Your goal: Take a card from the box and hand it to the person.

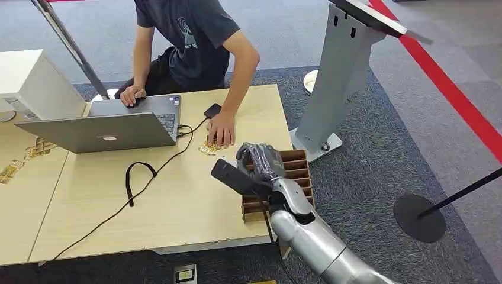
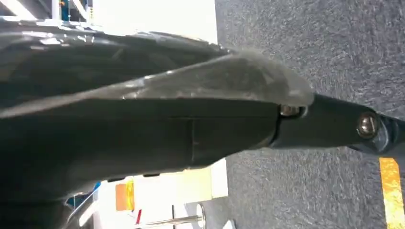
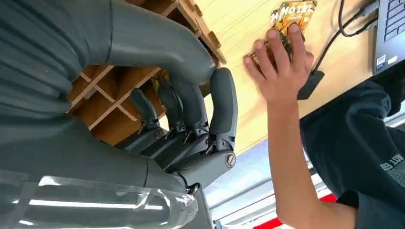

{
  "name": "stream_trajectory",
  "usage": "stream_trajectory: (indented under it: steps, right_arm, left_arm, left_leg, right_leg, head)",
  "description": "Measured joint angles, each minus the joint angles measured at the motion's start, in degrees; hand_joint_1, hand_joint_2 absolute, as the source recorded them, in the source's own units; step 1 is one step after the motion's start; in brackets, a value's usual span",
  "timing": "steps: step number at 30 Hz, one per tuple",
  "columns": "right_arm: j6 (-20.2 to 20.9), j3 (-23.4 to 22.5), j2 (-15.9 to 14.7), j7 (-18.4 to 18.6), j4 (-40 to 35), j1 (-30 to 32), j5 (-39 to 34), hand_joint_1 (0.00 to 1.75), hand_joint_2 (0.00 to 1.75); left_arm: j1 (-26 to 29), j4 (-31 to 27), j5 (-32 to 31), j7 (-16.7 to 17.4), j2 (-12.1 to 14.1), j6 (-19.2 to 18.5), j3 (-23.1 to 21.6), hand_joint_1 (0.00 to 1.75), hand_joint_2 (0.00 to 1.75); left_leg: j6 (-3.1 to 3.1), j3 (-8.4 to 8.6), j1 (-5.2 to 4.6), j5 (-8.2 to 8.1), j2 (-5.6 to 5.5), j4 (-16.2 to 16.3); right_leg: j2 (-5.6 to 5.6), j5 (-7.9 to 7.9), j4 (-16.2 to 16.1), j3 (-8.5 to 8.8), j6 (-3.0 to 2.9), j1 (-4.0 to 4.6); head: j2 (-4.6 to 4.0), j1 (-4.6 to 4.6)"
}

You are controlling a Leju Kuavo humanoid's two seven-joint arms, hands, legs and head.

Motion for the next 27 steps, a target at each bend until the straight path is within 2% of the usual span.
stream_trajectory:
  steps: [8, 10, 11, 13, 14, 15, 17, 19, 27]
  right_arm:
    - [-1.53, -0.96, -0.68, 0.42, 0.15, -0.01, 0.28, 1.33, 1.75]
    - [-1.53, -1.01, -0.89, 0.7, -0.09, 0.01, 1.09, 1.22, 1.75]
    - [-1.48, -1.01, -1.01, 0.9, -0.29, 0.0, 1.58, 1.22, 1.75]
    - [-1.46, -1.0, -1.07, 1.38, -0.39, -0.03, 3.28, 0.65, 1.75]
    - [-1.44, -0.96, -1.07, 1.73, -0.44, -0.03, 4.27, 0.65, 1.75]
    - [-1.33, -0.94, -1.07, 1.97, -0.66, -0.04, 5.36, 0.35, 1.75]
    - [-0.94, -0.9, -1.03, 2.45, -0.9, -0.23, 7.79, 0.31, 1.75]
    - [-0.26, -0.81, -0.94, 2.8, -1.16, -0.54, 9.51, 0.19, 1.75]
    - [1.88, -0.35, -0.09, 2.88, -1.27, -2.5, 11.69, 0.24, 1.75]
  left_arm:
    - [0.05, 0.0, 0.04, -0.09, 0.0, 0.0, -0.02, 0.0, 0.0]
    - [0.05, 0.0, 0.22, -0.09, 0.0, 0.0, -0.02, 0.0, 0.0]
    - [0.05, 0.0, 0.39, -0.09, 0.0, 0.0, -0.02, 0.0, 0.0]
    - [0.06, 0.0, 0.57, -0.09, 0.0, 0.2, -0.02, 0.0, 0.0]
    - [0.05, 0.0, 0.61, -0.11, 0.0, 0.22, -0.02, 0.0, 0.0]
    - [0.06, 0.0, 0.66, -0.11, 0.0, 0.24, -0.02, 0.0, 0.0]
    - [0.05, 0.0, 0.7, -0.11, 0.0, 0.24, -0.02, 0.0, 0.0]
    - [0.05, 0.0, 0.79, -0.11, -0.02, 0.22, -0.02, 0.0, 0.0]
    - [0.05, 0.0, 0.74, -0.55, -0.02, -0.02, -0.02, 0.0, 0.0]
  left_leg:
    - [0.0, 0.02, 0.0, 0.0, 0.01, 0.01]
    - [0.0, 0.01, 0.0, 0.0, 0.0, 0.01]
    - [0.0, 0.02, 0.0, 0.0, 0.0, 0.01]
    - [0.0, 0.02, 0.0, 0.0, 0.01, 0.01]
    - [0.0, 0.01, 0.0, 0.0, 0.01, 0.01]
    - [0.0, 0.01, 0.0, 0.0, 0.0, 0.01]
    - [0.0, 0.01, 0.0, 0.0, 0.01, 0.01]
    - [0.0, 0.01, 0.0, 0.0, 0.01, 0.01]
    - [-0.01, 0.02, 0.0, 0.01, 0.0, 0.01]
  right_leg:
    - [0.0, 0.0, 0.0, 0.0, 0.0, 0.0]
    - [0.0, 0.0, 0.0, 0.0, 0.0, 0.0]
    - [0.0, 0.0, 0.0, 0.0, 0.0, 0.0]
    - [0.0, 0.0, 0.0, 0.0, 0.0, 0.0]
    - [0.0, 0.0, 0.01, 0.0, 0.0, 0.0]
    - [0.0, 0.0, 0.01, 0.0, 0.0, 0.0]
    - [0.0, 0.0, 0.02, 0.0, 0.0, 0.0]
    - [0.0, 0.0, 0.03, 0.01, 0.0, 0.0]
    - [0.0, 0.01, 0.04, 0.01, -0.01, 0.0]
  head:
    - [0.0, -0.02]
    - [0.0, -0.02]
    - [0.0, 0.0]
    - [0.0, -0.02]
    - [0.0, 0.0]
    - [0.0, -0.02]
    - [0.0, -0.02]
    - [0.0, 0.0]
    - [0.0, -0.02]
